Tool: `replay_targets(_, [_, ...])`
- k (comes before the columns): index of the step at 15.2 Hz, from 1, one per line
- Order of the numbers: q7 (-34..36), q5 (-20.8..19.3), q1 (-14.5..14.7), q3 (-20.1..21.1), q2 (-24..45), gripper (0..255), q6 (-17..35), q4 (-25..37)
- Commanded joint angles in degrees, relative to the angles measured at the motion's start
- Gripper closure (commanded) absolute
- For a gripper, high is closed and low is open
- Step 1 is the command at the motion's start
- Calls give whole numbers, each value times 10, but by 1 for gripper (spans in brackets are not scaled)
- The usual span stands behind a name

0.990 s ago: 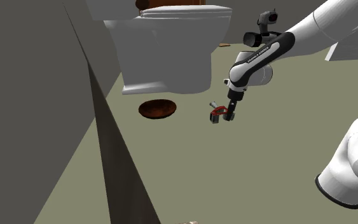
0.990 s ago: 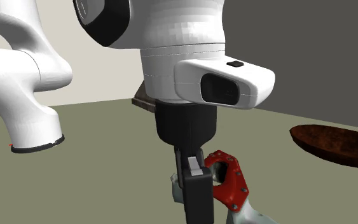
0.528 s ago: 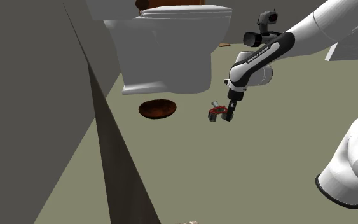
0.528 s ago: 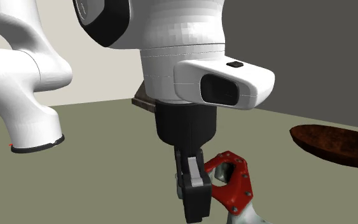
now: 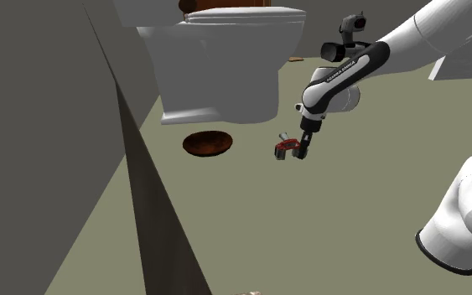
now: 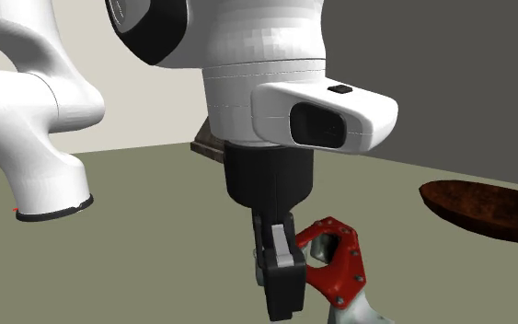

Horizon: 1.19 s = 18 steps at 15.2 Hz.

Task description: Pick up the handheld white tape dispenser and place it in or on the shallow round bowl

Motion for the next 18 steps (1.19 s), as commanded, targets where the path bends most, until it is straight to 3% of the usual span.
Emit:
replay_targets(1, [6, -7, 0, 0, -9, 255, -11, 3])
replay_targets(18, [55, -57, -5, 4, -93, 255, -142, 58])
